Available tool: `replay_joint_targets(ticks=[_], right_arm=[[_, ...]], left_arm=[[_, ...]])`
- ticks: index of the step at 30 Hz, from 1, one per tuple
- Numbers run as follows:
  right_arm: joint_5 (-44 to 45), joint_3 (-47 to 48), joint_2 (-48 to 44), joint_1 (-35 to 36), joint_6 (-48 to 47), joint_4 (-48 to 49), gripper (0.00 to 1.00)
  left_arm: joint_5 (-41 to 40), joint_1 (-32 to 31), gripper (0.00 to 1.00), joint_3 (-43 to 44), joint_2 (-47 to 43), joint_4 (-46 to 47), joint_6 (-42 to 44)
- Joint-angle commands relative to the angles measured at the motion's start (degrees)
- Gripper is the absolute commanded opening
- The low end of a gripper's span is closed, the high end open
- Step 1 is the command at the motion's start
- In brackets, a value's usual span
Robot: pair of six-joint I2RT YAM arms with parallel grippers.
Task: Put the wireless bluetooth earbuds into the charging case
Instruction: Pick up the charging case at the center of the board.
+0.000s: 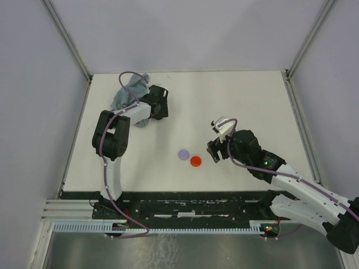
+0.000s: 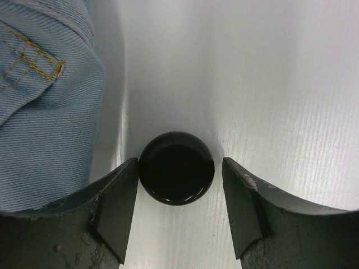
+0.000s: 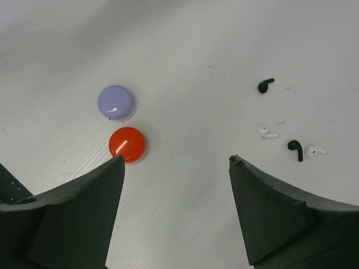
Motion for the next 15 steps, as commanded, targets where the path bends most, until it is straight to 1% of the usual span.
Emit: replay_joint_targets(ticks=[1,6,9,13,15], right_arm=[[0.1,0.4,0.2,-0.1,0.5,2.7,0.84],[0.0,0.5,0.5,-0.2,0.4,2.6,0.84],[-0.1,0.5,0.7,-0.2,0.6,2.7,0.84],[-0.7,1.0,0.9,-0.2,1.7,3.3,0.83],[-0.9,1.3,1.2,-0.2,2.8,3.7,0.83]], left_arm=[[0.4,0.4,0.66,3.5,1.1,-1.3,3.0],[1.2,0.6,0.61,4.0,1.4,-1.7,3.1],[4.2,0.6,0.55,2.7,-0.2,-1.5,1.8],[8.5,0.6,0.51,-3.6,-5.2,2.2,-1.2],[11.3,0.5,0.51,-7.4,-8.2,4.5,-3.1]])
